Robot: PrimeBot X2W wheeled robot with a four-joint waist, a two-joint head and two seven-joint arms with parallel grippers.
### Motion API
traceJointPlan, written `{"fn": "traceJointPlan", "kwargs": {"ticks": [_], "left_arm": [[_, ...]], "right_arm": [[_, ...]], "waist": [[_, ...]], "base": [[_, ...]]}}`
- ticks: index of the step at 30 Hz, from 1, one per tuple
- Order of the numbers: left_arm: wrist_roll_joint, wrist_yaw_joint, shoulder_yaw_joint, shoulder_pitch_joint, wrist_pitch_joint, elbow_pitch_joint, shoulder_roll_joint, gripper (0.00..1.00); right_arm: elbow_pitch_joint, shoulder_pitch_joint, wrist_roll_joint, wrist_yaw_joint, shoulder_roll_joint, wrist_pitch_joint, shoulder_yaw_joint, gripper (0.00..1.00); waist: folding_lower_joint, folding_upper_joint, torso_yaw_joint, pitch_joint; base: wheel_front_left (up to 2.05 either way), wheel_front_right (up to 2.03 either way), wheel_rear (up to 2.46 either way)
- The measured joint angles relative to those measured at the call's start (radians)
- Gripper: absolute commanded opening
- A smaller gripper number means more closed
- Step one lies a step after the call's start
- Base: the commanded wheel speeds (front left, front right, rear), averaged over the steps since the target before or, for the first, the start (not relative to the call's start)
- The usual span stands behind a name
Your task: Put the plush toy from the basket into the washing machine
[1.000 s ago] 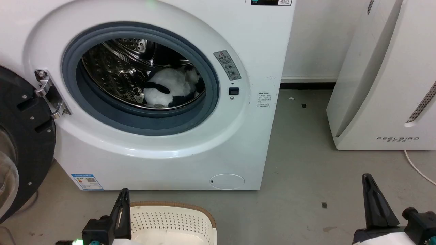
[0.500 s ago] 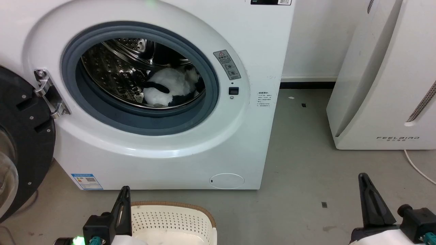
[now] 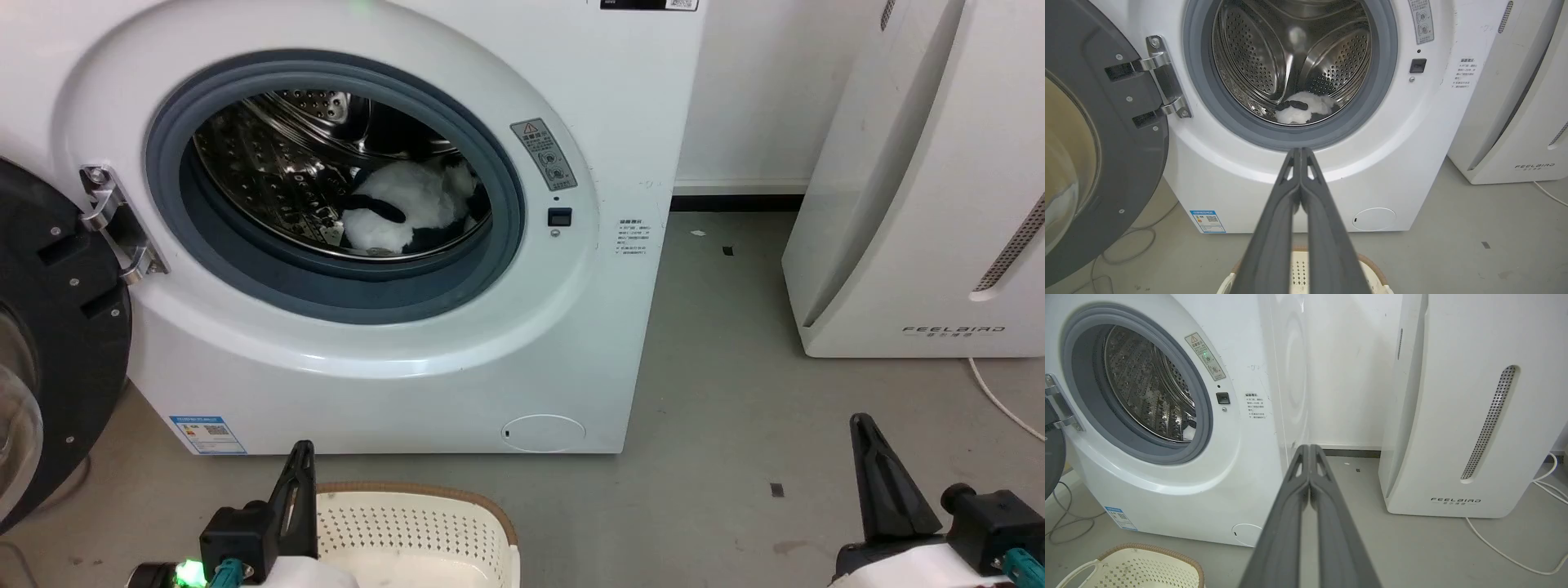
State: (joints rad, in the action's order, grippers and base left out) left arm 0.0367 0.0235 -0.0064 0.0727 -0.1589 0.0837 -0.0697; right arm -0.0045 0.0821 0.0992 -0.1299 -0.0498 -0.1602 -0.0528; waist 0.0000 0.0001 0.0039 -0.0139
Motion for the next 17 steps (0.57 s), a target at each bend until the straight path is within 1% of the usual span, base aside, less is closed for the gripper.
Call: {"fn": "traceJointPlan", "kwargs": {"ticks": [17], "left_arm": [[-0.009,-0.005,0.000,-0.012,0.033,-0.016,0.003,0.00]], "right_arm": [[0.000,-0.011,-0.013,0.000,0.000,0.034,0.012,0.00]], "waist": [[0.0001,0.0000,-0.001,0.003]], "base": [[0.00,0.00,0.00]]}}
